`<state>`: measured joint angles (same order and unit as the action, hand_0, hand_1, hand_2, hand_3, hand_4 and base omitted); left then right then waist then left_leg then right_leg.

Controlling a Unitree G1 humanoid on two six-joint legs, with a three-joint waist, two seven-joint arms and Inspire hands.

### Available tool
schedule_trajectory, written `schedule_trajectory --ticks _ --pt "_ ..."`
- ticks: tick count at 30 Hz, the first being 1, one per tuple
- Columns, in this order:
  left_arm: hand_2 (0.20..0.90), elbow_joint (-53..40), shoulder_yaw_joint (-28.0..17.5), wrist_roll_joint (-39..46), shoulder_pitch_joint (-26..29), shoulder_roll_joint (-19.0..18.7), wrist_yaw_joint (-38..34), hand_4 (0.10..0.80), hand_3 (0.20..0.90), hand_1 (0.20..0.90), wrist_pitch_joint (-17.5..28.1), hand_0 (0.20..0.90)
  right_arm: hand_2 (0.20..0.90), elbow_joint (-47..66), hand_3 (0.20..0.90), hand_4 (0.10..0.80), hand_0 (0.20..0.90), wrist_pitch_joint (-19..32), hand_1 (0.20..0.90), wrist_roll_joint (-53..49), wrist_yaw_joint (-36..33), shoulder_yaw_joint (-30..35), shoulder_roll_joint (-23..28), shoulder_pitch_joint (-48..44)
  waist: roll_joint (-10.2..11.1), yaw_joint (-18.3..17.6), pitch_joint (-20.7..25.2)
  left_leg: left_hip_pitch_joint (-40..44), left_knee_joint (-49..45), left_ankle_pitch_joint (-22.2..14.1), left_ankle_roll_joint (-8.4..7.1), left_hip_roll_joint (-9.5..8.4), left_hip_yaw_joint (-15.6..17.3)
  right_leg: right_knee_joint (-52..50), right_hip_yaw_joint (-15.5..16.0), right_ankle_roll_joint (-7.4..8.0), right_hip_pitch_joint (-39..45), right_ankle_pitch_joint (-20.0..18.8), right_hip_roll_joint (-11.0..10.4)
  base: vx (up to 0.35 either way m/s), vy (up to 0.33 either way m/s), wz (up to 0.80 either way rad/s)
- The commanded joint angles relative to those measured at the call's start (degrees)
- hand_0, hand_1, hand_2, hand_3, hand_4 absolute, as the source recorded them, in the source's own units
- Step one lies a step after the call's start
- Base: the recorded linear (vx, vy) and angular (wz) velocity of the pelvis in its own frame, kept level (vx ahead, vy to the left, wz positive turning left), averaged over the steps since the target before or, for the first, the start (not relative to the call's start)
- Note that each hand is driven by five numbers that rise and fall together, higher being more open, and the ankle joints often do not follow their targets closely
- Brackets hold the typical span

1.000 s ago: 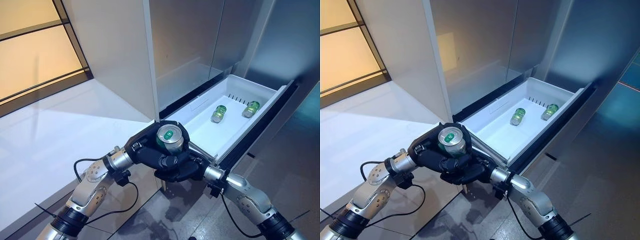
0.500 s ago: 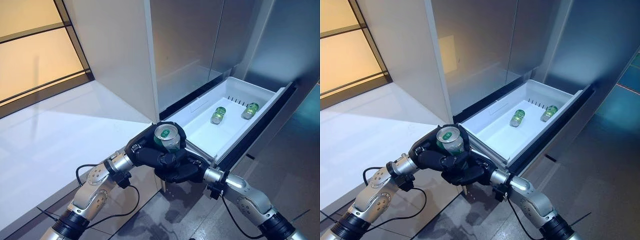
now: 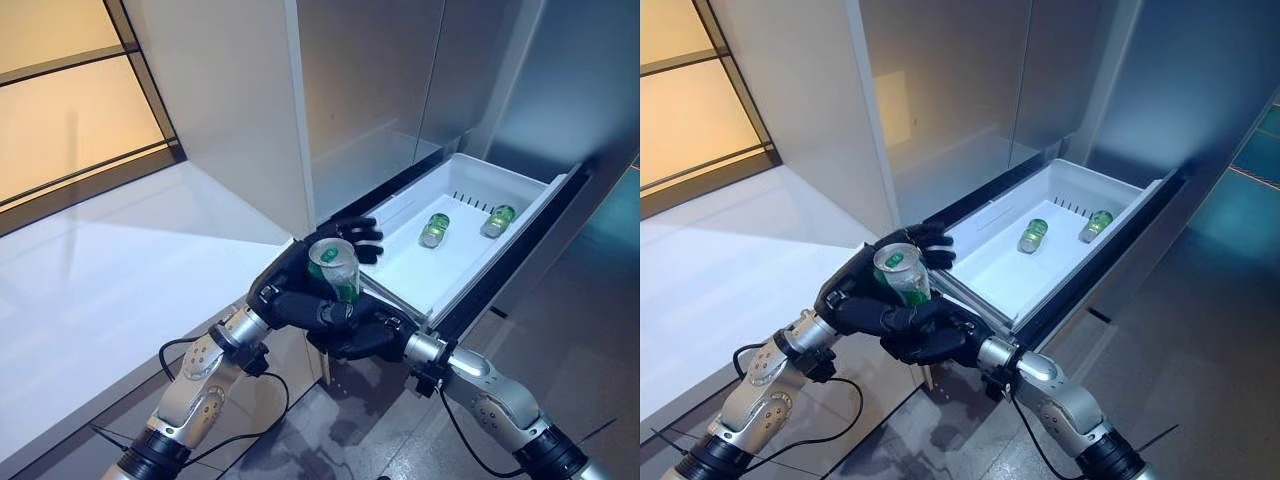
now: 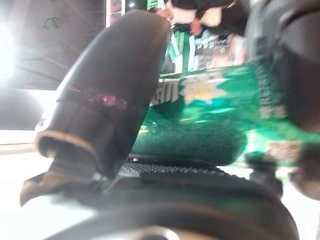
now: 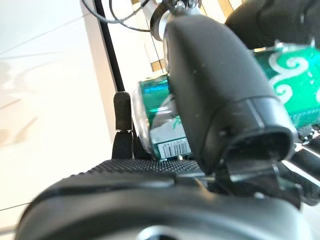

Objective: Put drinks into fridge and close the fridge

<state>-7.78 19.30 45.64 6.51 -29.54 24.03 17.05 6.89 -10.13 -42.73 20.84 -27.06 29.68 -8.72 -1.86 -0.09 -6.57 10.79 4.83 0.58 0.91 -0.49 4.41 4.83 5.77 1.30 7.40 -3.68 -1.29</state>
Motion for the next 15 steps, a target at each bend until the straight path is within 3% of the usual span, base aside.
schedule_trajectory --ticks 1,2,3,5,8,15 --pt "0.900 -5.84 -6.23 -3.66 6.49 3.45 -10.15 0.800 0.900 0.900 16.51 0.900 0.300 10.97 0.200 0.100 0.300 6.37 0.300 -2.38 -0.04 3.01 -7.03 -8.92 2.13 -0.10 3.23 -0.53 -1.22 -3.99 1.57 -2.60 -0.93 -4.10 -2.01 2.20 -0.11 6.30 0.42 0.000 0.000 0.00" --pt "0.900 -5.87 -6.21 -3.72 6.48 3.46 -10.22 0.800 0.900 0.900 16.51 0.900 0.300 10.98 0.200 0.100 0.300 6.37 0.300 -2.37 -0.04 3.01 -7.03 -8.92 2.13 -0.10 3.23 -0.52 -1.22 -3.99 1.57 -2.60 -0.93 -4.10 -2.00 2.20 -0.10 6.30 0.42 0.032 -0.037 -0.01" --pt "0.900 -6.38 -9.03 -7.63 5.63 3.89 -15.41 0.800 0.900 0.900 20.98 0.900 0.300 11.43 0.200 0.100 0.300 5.91 0.300 -1.19 -1.25 5.02 -7.08 -8.29 2.41 0.04 3.29 -0.60 -1.34 -3.99 1.44 -2.56 -1.09 -4.18 -1.96 2.13 -0.09 6.38 0.47 0.000 0.000 0.00" --pt "0.900 -6.72 -11.44 -8.73 5.16 3.97 -18.28 0.800 0.900 0.900 23.25 0.900 0.300 11.57 0.200 0.100 0.300 5.77 0.300 0.02 -2.74 6.97 -6.83 -7.94 2.61 0.17 3.44 -0.71 -1.40 -4.01 1.26 -2.53 -1.30 -4.15 -1.85 2.07 -0.01 6.47 0.54 0.020 -0.023 0.00" --pt "0.900 -7.26 -13.63 -10.57 4.60 3.89 -21.15 0.800 0.900 0.900 24.13 0.900 0.300 12.05 0.200 0.100 0.300 5.47 0.300 1.21 -4.88 8.97 -6.62 -7.66 2.70 0.20 3.63 -0.79 -1.37 -4.01 1.06 -2.47 -1.47 -4.17 -1.75 2.04 -0.07 6.52 0.62 0.000 0.000 0.00" --pt "0.900 -6.63 -15.71 -11.88 5.07 3.52 -23.39 0.800 0.900 0.900 16.78 0.900 0.300 10.96 0.200 0.100 0.300 9.43 0.300 7.01 -13.03 13.89 -5.66 -10.14 2.79 0.41 3.37 -1.44 -2.33 -3.96 0.80 -2.48 -1.76 -4.75 -1.29 1.81 -0.50 6.24 0.71 0.000 0.000 0.00"
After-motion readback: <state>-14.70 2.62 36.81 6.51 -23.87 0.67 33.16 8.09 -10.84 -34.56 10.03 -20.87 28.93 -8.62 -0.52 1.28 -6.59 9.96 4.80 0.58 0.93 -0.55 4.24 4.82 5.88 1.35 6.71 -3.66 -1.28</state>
